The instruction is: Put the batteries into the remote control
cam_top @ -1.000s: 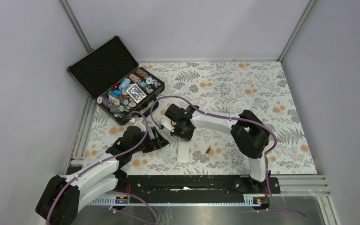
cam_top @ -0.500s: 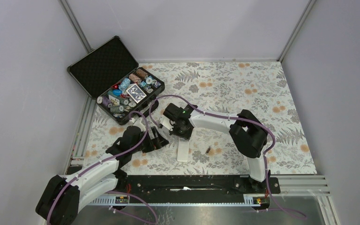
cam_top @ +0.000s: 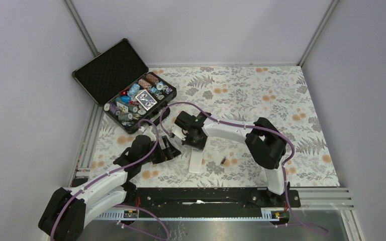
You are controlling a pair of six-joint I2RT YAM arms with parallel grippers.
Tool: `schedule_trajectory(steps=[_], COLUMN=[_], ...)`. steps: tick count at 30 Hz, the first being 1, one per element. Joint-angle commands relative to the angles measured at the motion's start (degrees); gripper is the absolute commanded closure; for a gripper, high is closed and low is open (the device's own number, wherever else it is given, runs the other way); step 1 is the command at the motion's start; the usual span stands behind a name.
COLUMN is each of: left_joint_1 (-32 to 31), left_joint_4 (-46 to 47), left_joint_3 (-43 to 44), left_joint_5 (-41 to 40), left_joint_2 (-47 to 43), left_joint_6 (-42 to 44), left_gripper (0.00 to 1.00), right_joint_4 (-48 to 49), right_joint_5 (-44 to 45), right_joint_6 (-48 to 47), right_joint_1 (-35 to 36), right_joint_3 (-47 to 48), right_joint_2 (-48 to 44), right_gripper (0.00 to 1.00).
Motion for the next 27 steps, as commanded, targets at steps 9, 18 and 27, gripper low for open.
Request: schedule_trajectory(steps=[9, 18, 27], left_joint_1=[0.54, 0.54, 0.63], left_joint_4=[2.67, 2.61, 2.68], left_joint_3=[-0.24, -0.32, -0.37], left_joint_5=[0.89, 0.83, 0.88], left_joint_2=[-0.34, -0.42, -0.26], left_joint_6=[0.56, 0.60, 0.64], left_gripper=[0.10, 0.10, 0.10], right_joint_4=[-2.56, -2.55, -2.49], right_joint_5=[1.45, 2.71, 3.16], right_joint_6=[0.95, 1.19, 1.48], right_joint_1=[0.89, 0.92, 0.95], right_joint_3=[1.51, 2.41, 3.10], right_joint_2=[-0.79, 0.77, 1.70], right_gripper=[1.00, 1.00, 0.96])
